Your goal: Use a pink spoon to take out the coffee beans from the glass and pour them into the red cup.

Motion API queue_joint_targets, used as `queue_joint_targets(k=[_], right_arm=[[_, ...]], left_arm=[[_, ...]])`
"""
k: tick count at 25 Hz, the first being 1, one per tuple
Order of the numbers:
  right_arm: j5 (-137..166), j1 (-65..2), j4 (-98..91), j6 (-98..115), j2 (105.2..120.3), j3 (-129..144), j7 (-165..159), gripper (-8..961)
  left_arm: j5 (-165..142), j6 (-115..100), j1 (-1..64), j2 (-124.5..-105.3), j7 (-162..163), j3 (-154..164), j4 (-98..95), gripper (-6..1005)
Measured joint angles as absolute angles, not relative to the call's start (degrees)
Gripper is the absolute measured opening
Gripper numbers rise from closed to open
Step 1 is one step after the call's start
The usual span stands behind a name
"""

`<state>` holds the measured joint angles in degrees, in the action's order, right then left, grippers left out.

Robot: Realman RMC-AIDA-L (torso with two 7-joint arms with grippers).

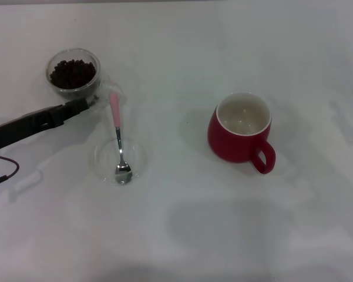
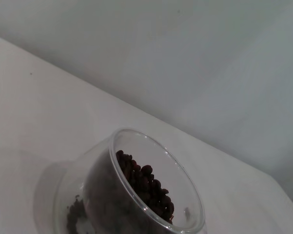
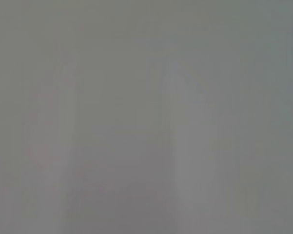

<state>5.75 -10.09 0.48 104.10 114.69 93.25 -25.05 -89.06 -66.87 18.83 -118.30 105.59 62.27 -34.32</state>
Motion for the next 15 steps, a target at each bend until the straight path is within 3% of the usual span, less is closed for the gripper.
queue_joint_targets(k=[15], right_arm=[[5.77, -10.31, -0.09, 105.32, 114.79, 93.25, -24.66, 666]], left_arm=[[-88.93, -74.50, 17.70, -117.86, 91.90, 52.80, -39.83, 301]])
